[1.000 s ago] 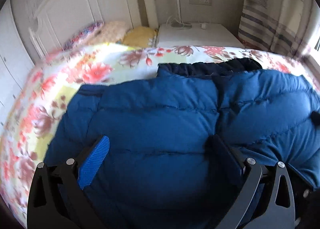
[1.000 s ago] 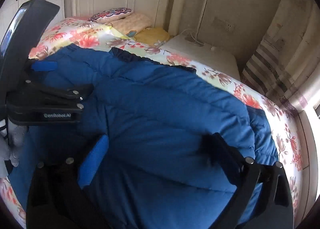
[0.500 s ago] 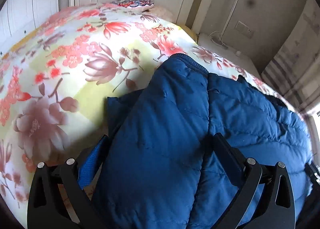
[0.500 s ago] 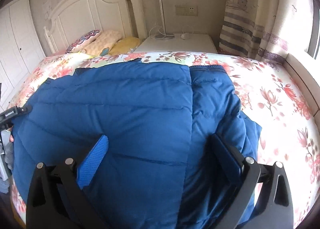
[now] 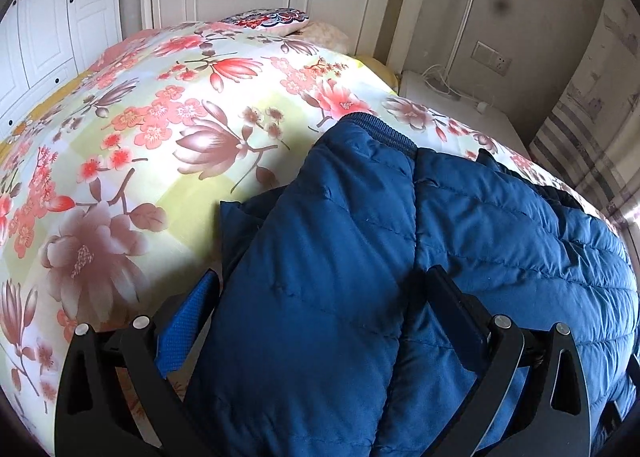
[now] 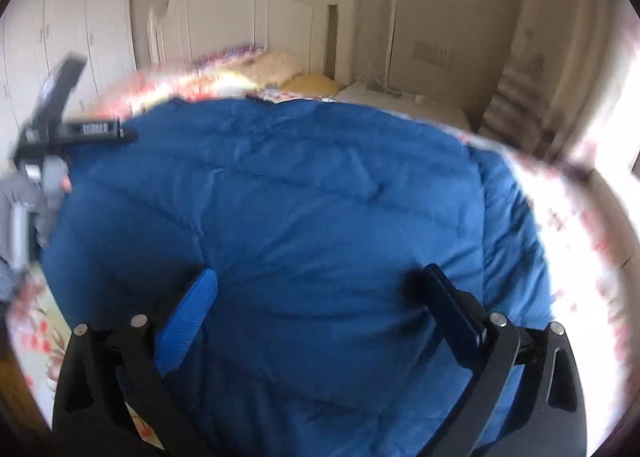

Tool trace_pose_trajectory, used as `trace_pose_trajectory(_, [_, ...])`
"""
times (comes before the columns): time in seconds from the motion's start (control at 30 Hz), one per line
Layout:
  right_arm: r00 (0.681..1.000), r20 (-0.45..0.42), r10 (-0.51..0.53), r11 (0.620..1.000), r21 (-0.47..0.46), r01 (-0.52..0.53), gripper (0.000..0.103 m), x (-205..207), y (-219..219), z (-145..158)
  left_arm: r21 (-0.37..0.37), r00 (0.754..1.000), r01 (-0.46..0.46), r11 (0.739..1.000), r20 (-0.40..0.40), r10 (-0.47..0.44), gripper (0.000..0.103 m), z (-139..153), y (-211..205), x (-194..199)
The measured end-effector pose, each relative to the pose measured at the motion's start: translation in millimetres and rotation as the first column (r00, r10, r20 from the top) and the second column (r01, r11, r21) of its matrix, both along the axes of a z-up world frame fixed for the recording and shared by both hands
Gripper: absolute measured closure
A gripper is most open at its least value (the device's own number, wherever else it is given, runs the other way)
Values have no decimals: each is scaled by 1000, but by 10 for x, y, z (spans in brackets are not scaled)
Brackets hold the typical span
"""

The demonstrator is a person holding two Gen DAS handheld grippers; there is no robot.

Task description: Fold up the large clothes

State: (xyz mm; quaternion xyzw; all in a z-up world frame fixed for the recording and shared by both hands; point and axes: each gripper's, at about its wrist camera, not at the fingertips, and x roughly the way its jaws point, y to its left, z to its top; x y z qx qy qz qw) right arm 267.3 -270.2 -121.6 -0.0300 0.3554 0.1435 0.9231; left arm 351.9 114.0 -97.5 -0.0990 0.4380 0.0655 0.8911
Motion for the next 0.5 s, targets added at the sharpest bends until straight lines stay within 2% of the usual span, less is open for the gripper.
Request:
trace_pose_trajectory(0.17, [998, -22, -58, 998, -25, 58, 3, -50, -174, 56, 16, 1000, -7, 1000, -17, 7, 4, 27, -2, -6])
trace_pose_trajectory(0.2, [995, -25, -92, 995, -31, 91, 3, -69, -255, 64, 46, 999, -26, 999, -21, 27, 6, 106, -33, -93])
trace_pose_trajectory(0.23, [992, -39, -118, 993, -21, 117, 3, -88, -345, 64, 39, 1000, -22, 999, 21, 21, 6, 242, -90, -250])
trace_pose_trajectory(0.3, [984, -53, -168, 986, -7, 168, 3, -148, -492, 80, 2, 992, 51, 999, 118, -50, 5, 480, -281, -554])
trace_pose_trajectory(0.37, [980, -43, -194, 981, -4, 194, 3, -265, -558, 130, 32, 981, 127, 991, 144, -130, 5, 594, -555, -761])
trace_pose_trajectory(0.43, [982, -44, -186, 982, 34, 187, 3, -427, -616, 187, 112, 958, 242, 964, 132, -256, 5, 576, -931, -943])
trace_pose_trajectory(0.47, [983, -53, -175, 981, 79, 179, 3, -514, -647, 215, 152, 954, 262, 953, 111, -280, 5, 530, -1033, -970])
trace_pose_trajectory(0.5, [986, -71, -154, 973, 164, 164, 3, -629, -707, 244, 187, 951, 276, 943, 86, -296, 5, 456, -1117, -981])
